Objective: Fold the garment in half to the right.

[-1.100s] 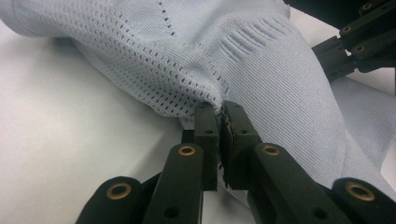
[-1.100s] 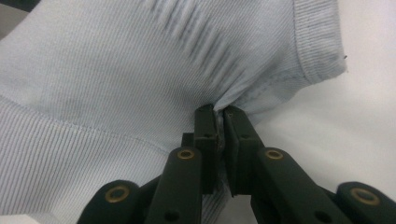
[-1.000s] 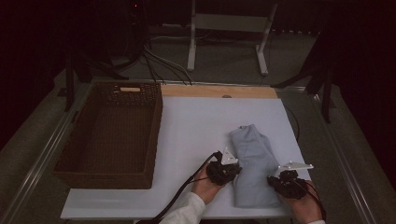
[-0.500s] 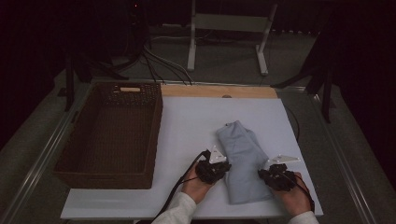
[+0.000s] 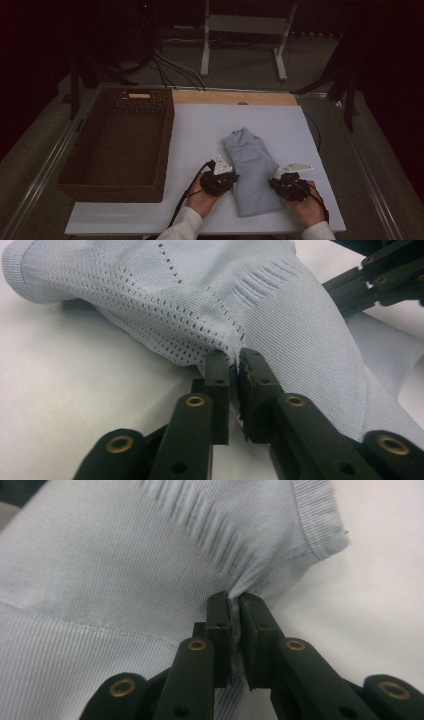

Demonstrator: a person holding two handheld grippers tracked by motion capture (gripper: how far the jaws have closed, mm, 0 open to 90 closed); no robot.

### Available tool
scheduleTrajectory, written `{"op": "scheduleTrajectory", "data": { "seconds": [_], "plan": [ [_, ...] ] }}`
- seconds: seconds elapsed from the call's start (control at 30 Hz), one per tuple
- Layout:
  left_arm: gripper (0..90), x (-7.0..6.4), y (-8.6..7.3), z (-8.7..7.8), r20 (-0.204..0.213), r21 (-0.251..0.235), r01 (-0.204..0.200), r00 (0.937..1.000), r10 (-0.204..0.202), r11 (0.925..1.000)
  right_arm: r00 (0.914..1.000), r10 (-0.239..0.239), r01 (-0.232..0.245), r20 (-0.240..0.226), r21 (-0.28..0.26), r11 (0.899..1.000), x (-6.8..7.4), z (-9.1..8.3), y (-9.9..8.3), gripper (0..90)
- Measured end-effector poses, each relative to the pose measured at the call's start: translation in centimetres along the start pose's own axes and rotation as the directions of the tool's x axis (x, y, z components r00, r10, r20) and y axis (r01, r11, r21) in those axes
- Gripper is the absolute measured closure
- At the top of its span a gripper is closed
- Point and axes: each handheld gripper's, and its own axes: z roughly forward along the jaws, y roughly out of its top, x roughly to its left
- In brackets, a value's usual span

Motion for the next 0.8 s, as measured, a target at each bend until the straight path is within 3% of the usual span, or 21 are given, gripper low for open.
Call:
{"op": "scheduleTrajectory", "data": {
  "seconds": [0.17,0.2,0.3,0.33,0.37,0.4,0.53,0.57,0.6,0.7,0.8],
  "plan": [
    [71.0,0.1,0.0,-0.1,0.005,-0.004,-0.004,1.0000,0.004,1.0000,0.9999,0.014,-0.014,-0.005,-0.020,1.000,-0.1,-0.7,-0.1,77.1],
    [62.7,0.1,0.1,-0.2,0.002,-0.013,-0.006,1.0000,0.006,0.9999,0.9995,0.031,-0.031,-0.011,-0.041,0.999,-0.2,-1.3,-0.2,66.0],
    [49.8,0.2,0.2,-0.4,0.003,-0.036,0.002,1.0000,-0.002,0.9993,0.9987,0.051,-0.051,-0.010,-0.065,0.997,-0.3,-1.8,-0.3,56.6],
    [44.1,0.2,0.2,-0.4,0.003,-0.036,0.002,1.0000,-0.002,0.9993,0.9987,0.051,-0.051,-0.010,-0.065,0.997,-0.3,-1.8,-0.3,56.6],
    [44.1,0.2,0.2,-0.4,0.003,-0.036,0.002,1.0000,-0.002,0.9993,0.9984,0.055,-0.055,-0.009,-0.073,0.996,-0.3,-2.0,-0.3,56.6],
    [34.0,0.0,0.4,-0.5,-0.018,-0.049,-0.003,0.9998,0.002,0.9988,0.9979,0.064,-0.065,-0.006,-0.083,0.994,-0.3,-2.3,-0.4,46.8],
    [18.4,0.0,0.6,-0.6,-0.032,-0.063,0.003,0.9995,-0.005,0.9980,0.9965,0.082,-0.084,-0.018,-0.097,0.992,-0.4,-2.6,-0.5,39.9],
    [18.4,0.0,0.6,-0.6,-0.032,-0.063,0.003,0.9995,-0.005,0.9980,0.9957,0.091,-0.093,-0.018,-0.101,0.991,-0.4,-2.7,-0.6,39.9],
    [15.0,0.0,0.8,-0.7,-0.039,-0.082,0.013,0.9991,-0.016,0.9965,0.9949,0.099,-0.101,-0.017,-0.105,0.989,-0.4,-2.8,-0.7,31.2],
    [7.4,0.1,1.0,-0.9,-0.038,-0.094,0.020,0.9990,-0.024,0.9953,0.9940,0.108,-0.109,-0.016,-0.109,0.988,-0.4,-3.0,-0.9,23.0],
    [3.2,0.2,1.1,-1.1,-0.038,-0.107,0.015,0.9991,-0.019,0.9942,0.9927,0.117,-0.119,-0.028,-0.106,0.987,-0.5,-3.1,-1.2,22.0]
  ]
}}
